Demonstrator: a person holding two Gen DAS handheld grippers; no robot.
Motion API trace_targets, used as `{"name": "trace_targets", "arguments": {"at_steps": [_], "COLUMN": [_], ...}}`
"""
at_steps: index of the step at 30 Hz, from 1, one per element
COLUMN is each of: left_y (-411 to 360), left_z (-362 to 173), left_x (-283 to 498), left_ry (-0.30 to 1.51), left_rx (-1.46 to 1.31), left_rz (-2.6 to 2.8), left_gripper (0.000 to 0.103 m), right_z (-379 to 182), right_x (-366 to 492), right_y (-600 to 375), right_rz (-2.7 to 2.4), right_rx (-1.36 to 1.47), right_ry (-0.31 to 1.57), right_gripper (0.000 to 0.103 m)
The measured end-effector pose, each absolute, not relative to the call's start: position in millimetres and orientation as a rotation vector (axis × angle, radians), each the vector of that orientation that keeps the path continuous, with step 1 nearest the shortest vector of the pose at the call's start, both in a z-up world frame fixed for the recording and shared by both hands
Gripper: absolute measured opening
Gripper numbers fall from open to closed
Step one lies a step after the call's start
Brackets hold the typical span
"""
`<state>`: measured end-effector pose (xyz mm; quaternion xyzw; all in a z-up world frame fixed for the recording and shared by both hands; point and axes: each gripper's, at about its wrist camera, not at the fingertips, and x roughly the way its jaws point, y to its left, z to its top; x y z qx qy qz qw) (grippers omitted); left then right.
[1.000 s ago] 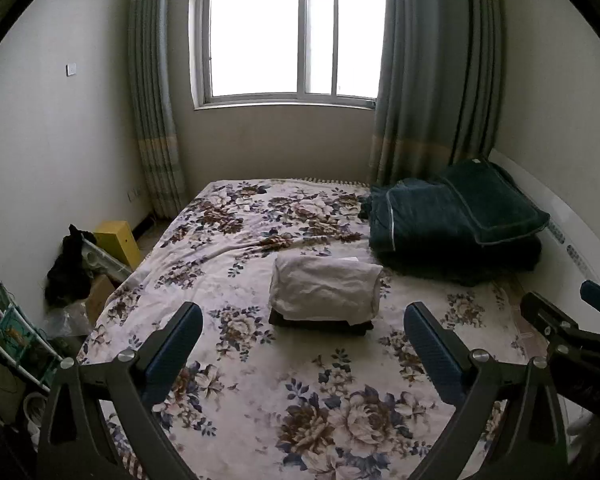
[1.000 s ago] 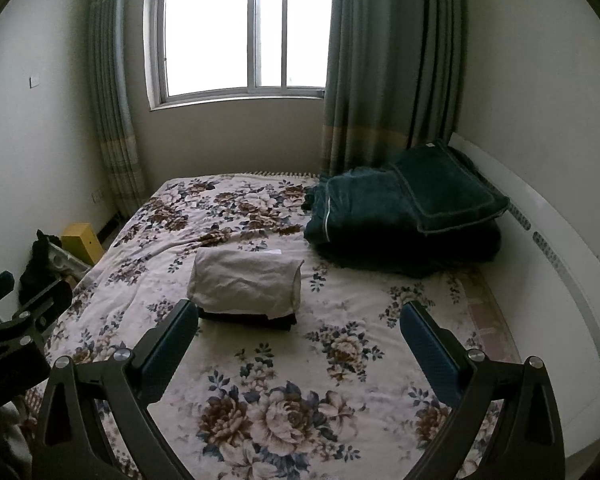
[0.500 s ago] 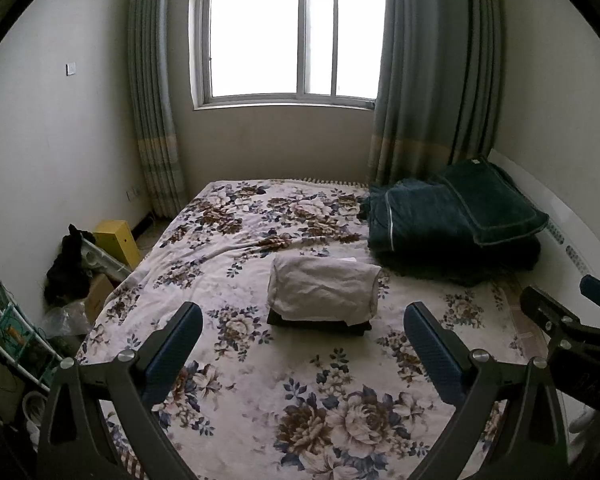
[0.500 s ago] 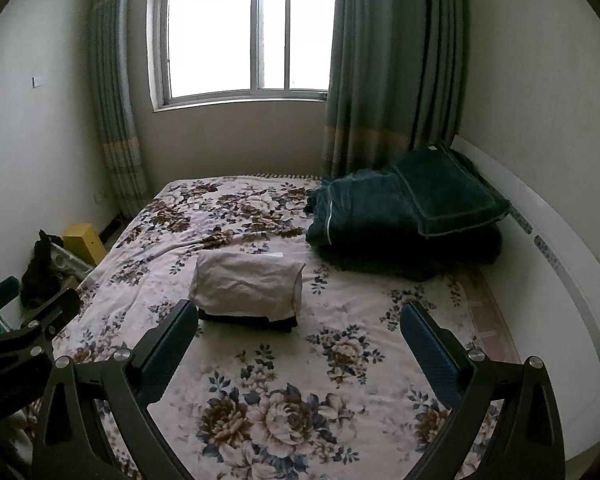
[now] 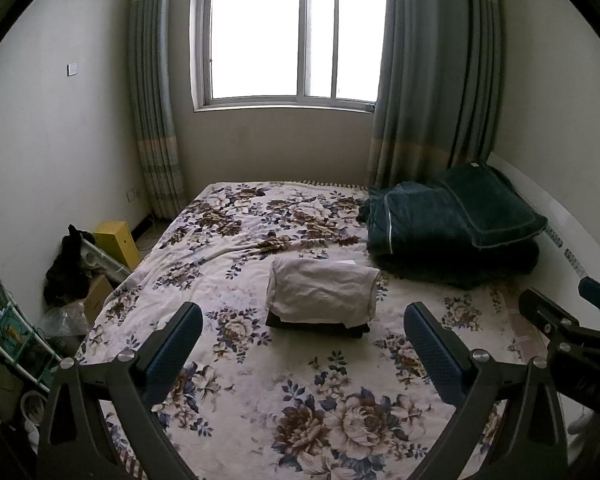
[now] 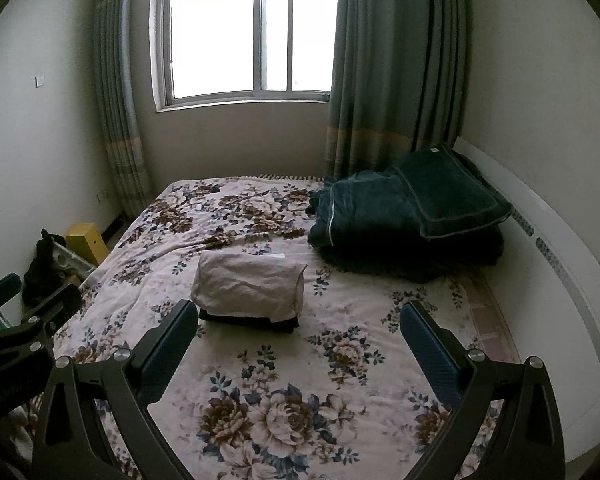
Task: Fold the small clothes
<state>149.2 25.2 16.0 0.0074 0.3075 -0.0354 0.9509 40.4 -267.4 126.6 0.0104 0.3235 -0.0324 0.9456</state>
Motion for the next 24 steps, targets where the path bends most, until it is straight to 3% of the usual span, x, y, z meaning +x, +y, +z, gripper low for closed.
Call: {"name": "trace_targets", "arguments": {"at_steps": [24], "left_y": [19.1], "left_z": [30.2], "left_x": [147.4], "left_ry": [0.611], "left_rx": [0.011], "left_rz": [-0.056], "left_gripper": [0.103], "right_z": [134.0], "right_x": [42.9], "right_y": [-256.5], "right_rz": [-0.063], "right_rx": [0.023], "right_ry": [0.656], "right_gripper": [0.102]}}
